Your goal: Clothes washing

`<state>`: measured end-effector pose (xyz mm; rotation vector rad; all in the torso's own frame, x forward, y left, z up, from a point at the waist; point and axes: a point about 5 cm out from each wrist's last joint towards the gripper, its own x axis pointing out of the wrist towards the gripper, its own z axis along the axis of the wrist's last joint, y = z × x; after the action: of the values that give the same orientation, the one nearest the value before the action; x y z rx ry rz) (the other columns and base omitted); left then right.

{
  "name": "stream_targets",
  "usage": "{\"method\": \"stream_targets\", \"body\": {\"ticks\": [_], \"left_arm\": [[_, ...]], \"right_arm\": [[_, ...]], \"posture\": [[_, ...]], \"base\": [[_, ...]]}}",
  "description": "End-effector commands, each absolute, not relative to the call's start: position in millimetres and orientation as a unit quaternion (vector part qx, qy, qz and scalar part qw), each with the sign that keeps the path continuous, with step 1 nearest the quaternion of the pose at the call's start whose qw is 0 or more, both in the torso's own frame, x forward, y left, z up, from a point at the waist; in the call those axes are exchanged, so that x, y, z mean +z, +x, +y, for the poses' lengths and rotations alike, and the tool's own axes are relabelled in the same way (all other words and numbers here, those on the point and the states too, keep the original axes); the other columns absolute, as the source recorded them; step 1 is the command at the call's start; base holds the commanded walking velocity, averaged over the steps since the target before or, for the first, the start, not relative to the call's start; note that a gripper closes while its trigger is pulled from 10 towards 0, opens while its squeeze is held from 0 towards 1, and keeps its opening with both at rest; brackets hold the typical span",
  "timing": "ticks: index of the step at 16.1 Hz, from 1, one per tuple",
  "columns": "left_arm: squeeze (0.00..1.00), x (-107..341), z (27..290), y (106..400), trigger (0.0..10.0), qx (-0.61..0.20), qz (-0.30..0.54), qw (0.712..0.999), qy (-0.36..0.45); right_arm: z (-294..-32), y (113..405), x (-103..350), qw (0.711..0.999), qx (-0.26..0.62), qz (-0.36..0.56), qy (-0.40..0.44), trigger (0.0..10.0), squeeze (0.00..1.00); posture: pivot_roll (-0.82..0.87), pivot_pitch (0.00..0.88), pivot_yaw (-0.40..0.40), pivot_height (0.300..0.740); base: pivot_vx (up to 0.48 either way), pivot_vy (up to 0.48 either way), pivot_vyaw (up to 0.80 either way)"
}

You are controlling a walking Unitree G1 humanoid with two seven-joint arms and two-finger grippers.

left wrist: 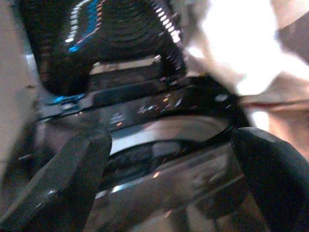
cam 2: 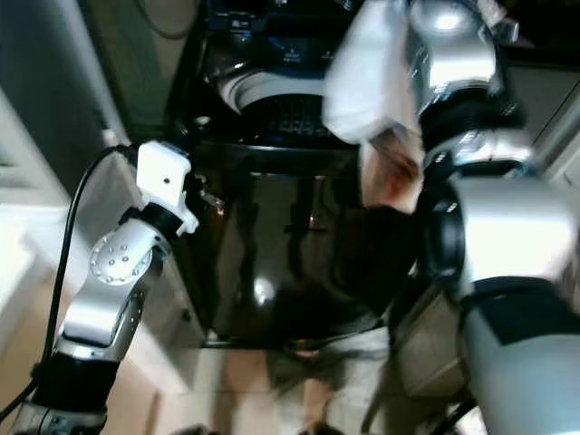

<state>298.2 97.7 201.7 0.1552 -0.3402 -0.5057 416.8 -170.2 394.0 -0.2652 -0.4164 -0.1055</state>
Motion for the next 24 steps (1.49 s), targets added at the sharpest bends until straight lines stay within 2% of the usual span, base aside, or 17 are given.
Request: {"method": "stream_targets", "body": {"ticks": [1,2,3,4,5,7,9,11,12,13,15,16,19,23,24], "left_arm": [[0.0,203.3,90.4,293.9,10.0,-0.271,-0.168,0.945,0.074],[0.0,211.3,91.6,290.7,10.0,-0.278,-0.177,0.941,0.073],[0.0,221.0,92.2,287.3,10.0,-0.281,-0.191,0.938,0.068],[0.0,225.3,92.7,286.5,10.0,-0.279,-0.197,0.938,0.063],[0.0,231.3,91.5,283.7,10.0,-0.28,-0.202,0.937,0.059],[0.0,232.4,91.2,277.3,10.0,-0.28,-0.203,0.937,0.054],[0.0,229.1,93.8,274.7,10.0,-0.279,-0.193,0.939,0.054],[0.0,228.1,96.4,274.1,10.0,-0.277,-0.187,0.941,0.058],[0.0,228.0,97.0,275.3,10.0,-0.273,-0.18,0.943,0.06],[0.0,228.1,95.9,275.6,10.0,-0.274,-0.179,0.943,0.06],[0.0,227.8,94.9,275.3,10.0,-0.277,-0.176,0.943,0.06],[0.0,227.0,95.0,275.5,10.0,-0.278,-0.172,0.943,0.06],[0.0,225.3,94.9,277.4,10.0,-0.276,-0.166,0.945,0.06],[0.0,225.2,94.1,280.7,10.0,-0.278,-0.164,0.945,0.06],[0.0,225.1,94.4,281.2,10.0,-0.279,-0.163,0.945,0.06]], "right_arm": [[-181.5,415.7,396.4,0.964,-0.072,-0.204,-0.155,10.0,0.0],[-175.6,415.7,401.0,0.941,-0.085,-0.207,-0.254,10.0,0.0],[-161.0,418.3,394.2,0.897,-0.081,-0.205,-0.383,10.0,0.0],[-153.8,421.4,383.0,0.879,-0.064,-0.186,-0.435,10.0,0.0],[-141.1,426.8,352.9,0.849,-0.031,-0.155,-0.504,10.0,0.0],[-130.9,430.1,293.9,0.837,0.026,-0.092,-0.539,10.0,0.0],[-136.3,429.9,271.7,0.879,0.028,-0.049,-0.474,10.0,0.0],[-140.3,429.9,269.0,0.913,0.016,-0.037,-0.407,10.0,0.0],[-152.5,429.3,254.2,0.978,-0.005,0.019,-0.209,10.0,0.0],[-156.6,428.1,243.7,0.991,-0.012,0.045,-0.123,10.0,0.0],[-158.8,426.8,234.8,0.996,-0.016,0.064,-0.068,10.0,0.0],[-157.1,425.5,226.4,0.997,-0.012,0.079,-0.019,10.0,1.0],[-151.2,426.0,228.0,0.995,-0.014,0.067,0.066,10.0,1.0],[-154.1,425.5,225.9,0.991,-0.027,0.069,0.114,10.0,1.0],[-159.0,425.6,227.3,0.981,-0.042,0.068,0.176,10.0,1.0]], "posture": [[-0.01,0.0,-0.054,0.74],[0.02,0.0,-0.068,0.74],[0.03,0.0,-0.074,0.74],[0.04,0.0,-0.078,0.74],[0.06,0.0,-0.09,0.74],[0.08,0.0,-0.097,0.74],[0.09,0.0,-0.097,0.74],[0.09,0.0,-0.094,0.74],[0.08,0.0,-0.088,0.74],[0.08,0.0,-0.086,0.74],[0.07,0.0,-0.082,0.74],[0.06,0.0,-0.077,0.74],[0.05,0.0,-0.065,0.74],[0.04,0.0,-0.056,0.74],[0.03,0.0,-0.051,0.74]], "base": [[0.469,0.0,0.0],[0.469,0.0,0.0],[0.48,0.0,0.0],[0.48,0.0,0.0],[0.0,0.0,0.0],[0.0,0.0,0.0],[0.0,0.0,0.0],[0.0,0.0,0.0],[0.0,0.0,0.0],[0.0,0.0,0.0],[0.0,0.0,0.0],[0.0,0.0,0.0],[0.0,0.0,0.0],[0.0,0.0,0.0],[0.0,0.0,0.0]]}}
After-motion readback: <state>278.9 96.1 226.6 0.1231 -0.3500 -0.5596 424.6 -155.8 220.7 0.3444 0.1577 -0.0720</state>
